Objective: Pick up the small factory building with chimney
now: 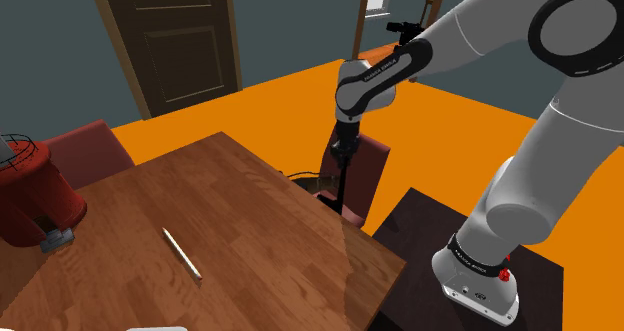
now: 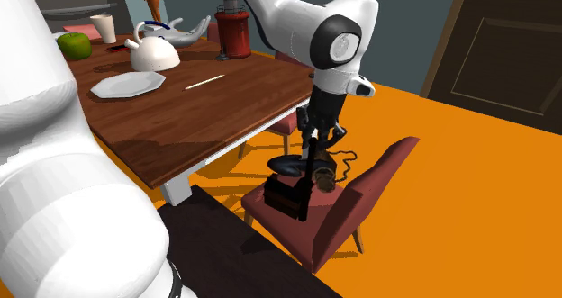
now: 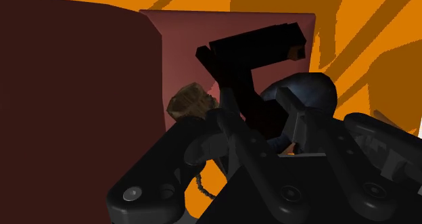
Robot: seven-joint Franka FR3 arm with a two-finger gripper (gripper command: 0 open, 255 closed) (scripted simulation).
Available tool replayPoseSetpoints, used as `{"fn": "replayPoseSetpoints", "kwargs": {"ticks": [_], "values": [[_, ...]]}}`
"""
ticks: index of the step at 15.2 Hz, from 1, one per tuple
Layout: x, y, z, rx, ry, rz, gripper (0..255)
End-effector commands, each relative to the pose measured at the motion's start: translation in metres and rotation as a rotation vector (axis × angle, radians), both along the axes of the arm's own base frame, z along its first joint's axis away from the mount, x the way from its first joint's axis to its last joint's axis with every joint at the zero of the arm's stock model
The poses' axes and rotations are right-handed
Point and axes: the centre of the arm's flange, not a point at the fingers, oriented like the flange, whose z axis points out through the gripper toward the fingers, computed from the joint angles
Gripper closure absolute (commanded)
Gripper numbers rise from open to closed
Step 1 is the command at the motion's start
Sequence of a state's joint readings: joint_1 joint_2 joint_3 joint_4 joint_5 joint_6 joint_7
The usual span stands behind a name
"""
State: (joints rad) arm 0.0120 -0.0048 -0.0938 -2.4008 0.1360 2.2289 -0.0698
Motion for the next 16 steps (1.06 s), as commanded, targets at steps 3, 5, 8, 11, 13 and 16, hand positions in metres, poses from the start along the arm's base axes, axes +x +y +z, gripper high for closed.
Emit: {"fn": "replayPoseSetpoints", "kwargs": {"ticks": [3,5,8,11,13,16], "values": [[0.0,0.0,0.019,0.0,-0.001,0.0,255],[0.0,0.0,0.029,0.0,-0.001,0.0,255],[0.0,0.0,0.045,0.0,-0.001,0.0,255],[0.0,0.0,0.061,0.0,-0.001,0.0,255],[0.0,0.0,0.072,0.0,-0.001,0.0,255],[0.0,0.0,0.078,0.0,-0.001,0.0,255]]}}
